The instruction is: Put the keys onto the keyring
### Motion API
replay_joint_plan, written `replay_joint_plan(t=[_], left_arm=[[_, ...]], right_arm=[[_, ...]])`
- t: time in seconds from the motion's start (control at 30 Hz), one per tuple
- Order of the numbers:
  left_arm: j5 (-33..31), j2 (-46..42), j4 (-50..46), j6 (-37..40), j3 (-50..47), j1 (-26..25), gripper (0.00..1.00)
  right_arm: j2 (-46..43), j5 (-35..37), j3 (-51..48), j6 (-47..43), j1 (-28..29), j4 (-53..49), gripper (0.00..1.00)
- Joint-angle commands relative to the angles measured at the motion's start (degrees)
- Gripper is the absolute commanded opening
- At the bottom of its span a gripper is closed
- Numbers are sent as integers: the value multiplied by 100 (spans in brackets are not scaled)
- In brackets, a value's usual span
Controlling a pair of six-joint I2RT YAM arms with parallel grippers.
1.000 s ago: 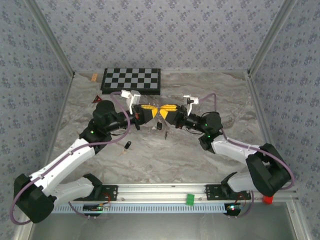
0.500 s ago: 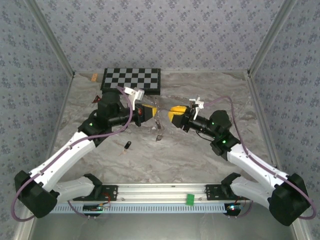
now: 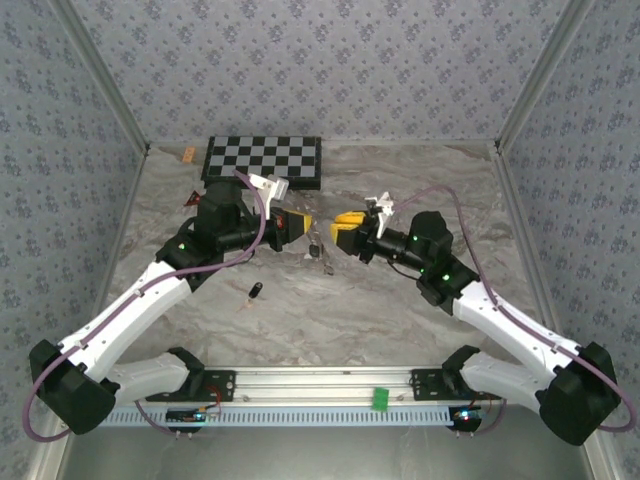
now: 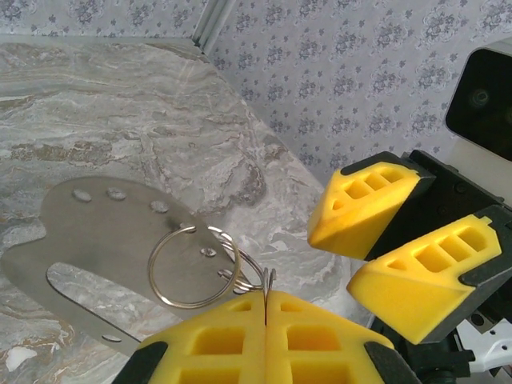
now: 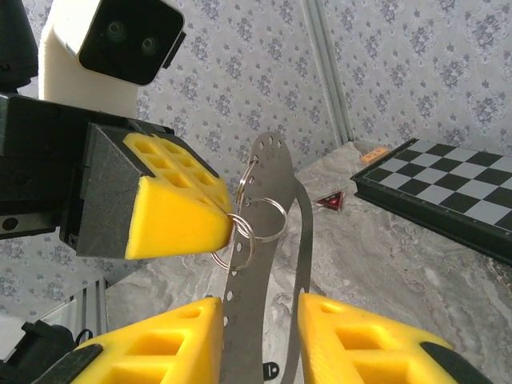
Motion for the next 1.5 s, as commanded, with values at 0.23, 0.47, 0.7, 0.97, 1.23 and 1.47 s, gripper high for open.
replay_joint_plan(t=[0.23,0.47,0.7,0.97,1.23,1.47], left_arm=[[337,-165,-39,588,48,39,0],[451,-152,-111,699,58,42,0],[684,-222,-129,879,44,35,0],[985,-229,-31,1020,-39,40,0],[1061,-150,11,1030,-28,40,0],[1109,-139,18,1020,-29,34,0]], right_arm=[[443,-108,786,-434,194,-506,25],[564,-233,838,-500,203,-565,25],[709,-989,943,-329,19,-603,24],[827,-1815,887,145,-274,-161,18],[964,-2213,912,371,-307,82,16],[1059,-2409,933,484,-296,244,7]])
